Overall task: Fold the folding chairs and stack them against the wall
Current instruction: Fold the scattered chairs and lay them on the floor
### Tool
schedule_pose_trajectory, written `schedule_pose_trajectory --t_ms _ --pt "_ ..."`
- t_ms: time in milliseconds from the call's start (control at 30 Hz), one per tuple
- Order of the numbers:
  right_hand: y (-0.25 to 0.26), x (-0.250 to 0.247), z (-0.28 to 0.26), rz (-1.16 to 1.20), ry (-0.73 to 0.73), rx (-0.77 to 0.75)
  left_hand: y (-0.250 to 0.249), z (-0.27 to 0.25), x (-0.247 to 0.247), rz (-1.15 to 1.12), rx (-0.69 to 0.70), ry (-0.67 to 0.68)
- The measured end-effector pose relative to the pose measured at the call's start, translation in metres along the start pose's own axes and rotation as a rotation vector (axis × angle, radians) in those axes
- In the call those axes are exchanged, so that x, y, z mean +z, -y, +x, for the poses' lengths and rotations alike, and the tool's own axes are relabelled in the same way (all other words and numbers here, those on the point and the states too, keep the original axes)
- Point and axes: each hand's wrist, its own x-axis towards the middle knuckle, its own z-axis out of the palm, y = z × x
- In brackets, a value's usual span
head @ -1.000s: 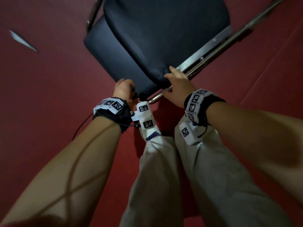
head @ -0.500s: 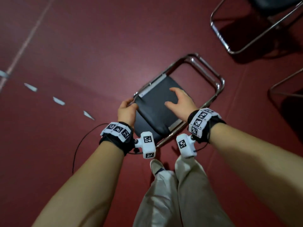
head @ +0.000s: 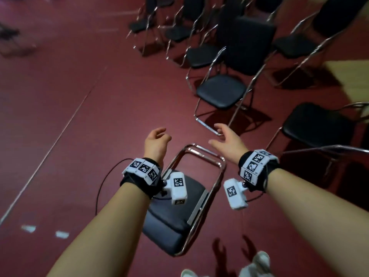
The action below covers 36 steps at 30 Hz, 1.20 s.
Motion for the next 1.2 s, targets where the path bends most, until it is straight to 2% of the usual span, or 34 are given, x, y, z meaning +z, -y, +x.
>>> schedule_pose_trajectory --t_ms 133,233,400,500,667,833,933,1200 --pt "-0.03 -0.106 -0.013 -0.001 -0.127 0.055 -0.048 -0.022 0.105 0.04 0.103 0.122" --pt "-0.069 -0.196 -0.034 0.047 -0.238 0.11 -0.075 -0.053 0.206 0.061 0.148 0.232" --pt "-0.134 -0.324 -0.074 0.005 -0.343 0.226 -0.1 -0.107 0.344 0.088 0.181 0.405" --pt "-0.164 -0.381 -0.093 -0.009 -0.398 0.277 -0.108 -0.134 0.407 0.102 0.201 0.478" --pt "-0.199 -0.447 -0.107 0.025 -0.485 0.314 -0.113 -0.161 0.497 0.166 0.24 0.615" --pt "-0.231 -0.499 -0.102 0.082 -0.594 0.348 -0.106 -0.161 0.586 0.244 0.279 0.69" --pt "-0.254 -0.53 -0.093 0.073 -0.604 0.386 -0.096 -0.155 0.638 0.265 0.254 0.759" --pt "-0.321 -0.626 -0.012 0.073 -0.665 0.473 -0.103 -0.101 0.783 0.31 0.278 0.806"
